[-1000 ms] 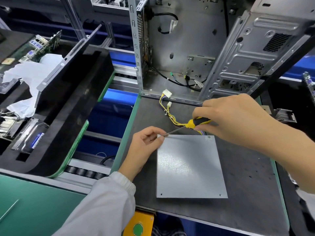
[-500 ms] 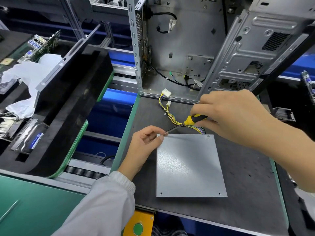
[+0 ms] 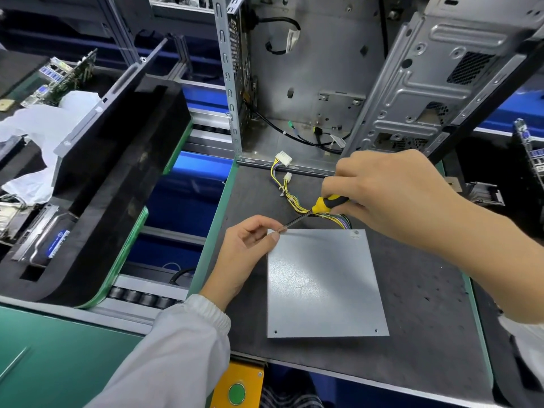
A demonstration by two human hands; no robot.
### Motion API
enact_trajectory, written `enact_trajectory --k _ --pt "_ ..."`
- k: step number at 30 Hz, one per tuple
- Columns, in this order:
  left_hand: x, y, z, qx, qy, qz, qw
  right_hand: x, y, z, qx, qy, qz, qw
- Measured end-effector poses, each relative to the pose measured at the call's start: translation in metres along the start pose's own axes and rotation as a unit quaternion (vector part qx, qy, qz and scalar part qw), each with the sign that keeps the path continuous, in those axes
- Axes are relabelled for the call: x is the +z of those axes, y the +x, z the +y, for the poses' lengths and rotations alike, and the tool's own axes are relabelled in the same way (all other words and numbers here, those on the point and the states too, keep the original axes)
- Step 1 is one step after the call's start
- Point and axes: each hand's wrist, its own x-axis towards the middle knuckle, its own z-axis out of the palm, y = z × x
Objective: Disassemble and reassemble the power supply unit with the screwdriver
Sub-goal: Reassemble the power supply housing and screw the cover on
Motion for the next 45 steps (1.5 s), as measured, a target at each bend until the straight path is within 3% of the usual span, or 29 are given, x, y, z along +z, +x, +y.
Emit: enact_trajectory --k 7,16,21,26,32,38,43,45 --pt "0.0 -0.001 0.004 -0.006 0.009 -0.005 1.0 -0.004 0.006 -0.005 -0.028 -0.068 -0.009 0.997" --pt "0.002 -0.006 0.014 0.002 0.024 0.021 1.0 -0.033 0.046 -0.028 -0.123 -0.209 -0.106 0.964" --pt "-0.001 -0.003 0.023 -0.015 0.074 0.007 0.997 -0.029 0.068 -0.005 -0.13 -0.08 -0.156 0.976" --pt "-0.002 -0.001 0.025 -0.041 0.099 0.0 0.994 -0.035 0.068 -0.006 -0.165 -0.141 -0.132 0.967" --pt "-0.004 0.002 0.024 -0.028 0.142 0.024 0.989 -0.04 0.071 -0.008 -0.147 -0.097 -0.175 0.969" --pt "-0.006 0.007 0.033 0.01 0.158 -0.034 0.987 -0.044 0.076 -0.015 -0.17 -0.152 -0.139 0.964" --pt "-0.008 0.01 0.036 0.049 0.21 -0.031 0.976 -0.047 0.084 -0.011 -0.163 -0.019 -0.182 0.969" --pt "-0.01 0.01 0.038 0.047 0.206 -0.043 0.977 -0.046 0.085 -0.012 -0.187 -0.03 -0.162 0.969"
